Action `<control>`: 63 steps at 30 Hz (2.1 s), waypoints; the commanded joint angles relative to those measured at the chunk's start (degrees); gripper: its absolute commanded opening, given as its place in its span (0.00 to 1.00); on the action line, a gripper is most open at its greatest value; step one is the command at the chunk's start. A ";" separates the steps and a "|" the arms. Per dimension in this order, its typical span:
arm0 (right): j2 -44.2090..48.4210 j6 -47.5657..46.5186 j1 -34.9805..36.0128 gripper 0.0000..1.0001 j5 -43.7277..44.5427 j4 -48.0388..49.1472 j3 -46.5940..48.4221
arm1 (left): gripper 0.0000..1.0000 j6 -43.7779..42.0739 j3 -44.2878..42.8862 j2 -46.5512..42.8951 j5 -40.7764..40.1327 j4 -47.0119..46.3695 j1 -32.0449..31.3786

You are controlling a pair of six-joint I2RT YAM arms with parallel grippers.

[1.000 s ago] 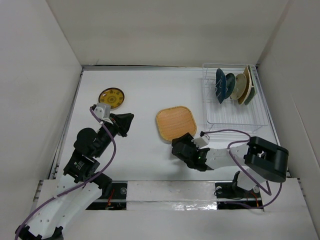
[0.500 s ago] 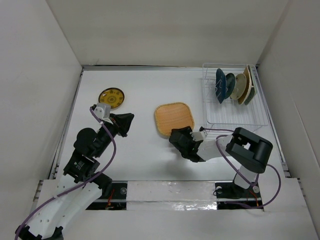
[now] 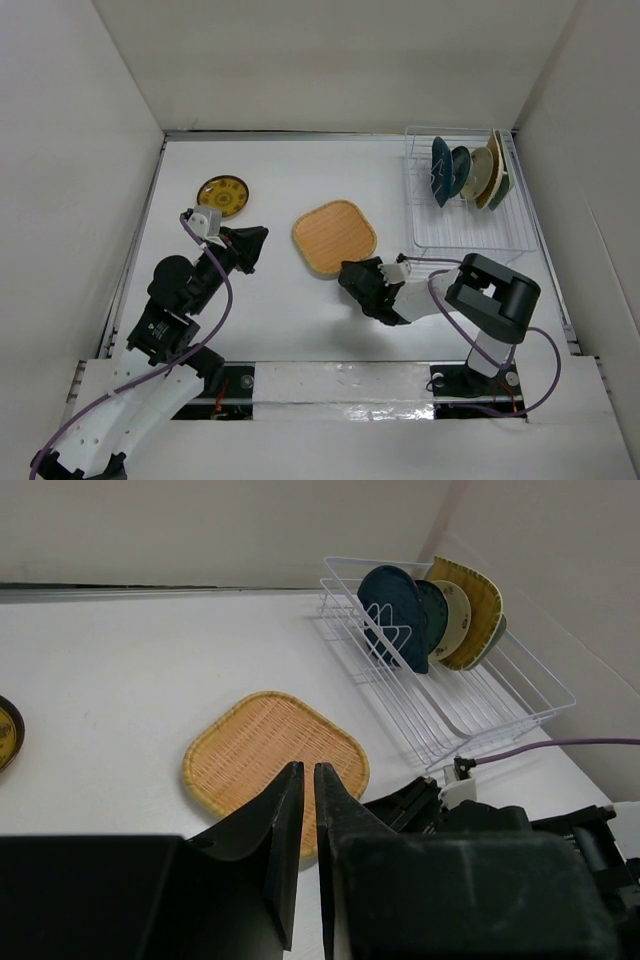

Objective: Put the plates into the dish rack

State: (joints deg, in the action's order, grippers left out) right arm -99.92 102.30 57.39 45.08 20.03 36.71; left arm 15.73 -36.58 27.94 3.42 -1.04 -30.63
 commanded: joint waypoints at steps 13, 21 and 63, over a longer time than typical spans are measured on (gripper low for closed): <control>19.31 -32.50 4.93 0.00 4.49 -2.55 -2.69 | 0.06 0.27 -0.42 -1.14 0.97 -3.36 0.31; 35.47 -52.88 -0.33 0.00 2.56 2.28 -1.47 | 0.06 0.18 -0.60 -2.45 0.89 -3.18 0.31; 15.99 -113.11 -39.37 0.00 -11.25 -11.33 43.97 | 0.06 0.27 -0.42 -4.13 0.89 -3.18 0.31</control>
State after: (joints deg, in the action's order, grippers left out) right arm -83.79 -6.61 18.33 32.53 4.29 77.19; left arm 15.73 -36.58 23.57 3.68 -1.06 -30.63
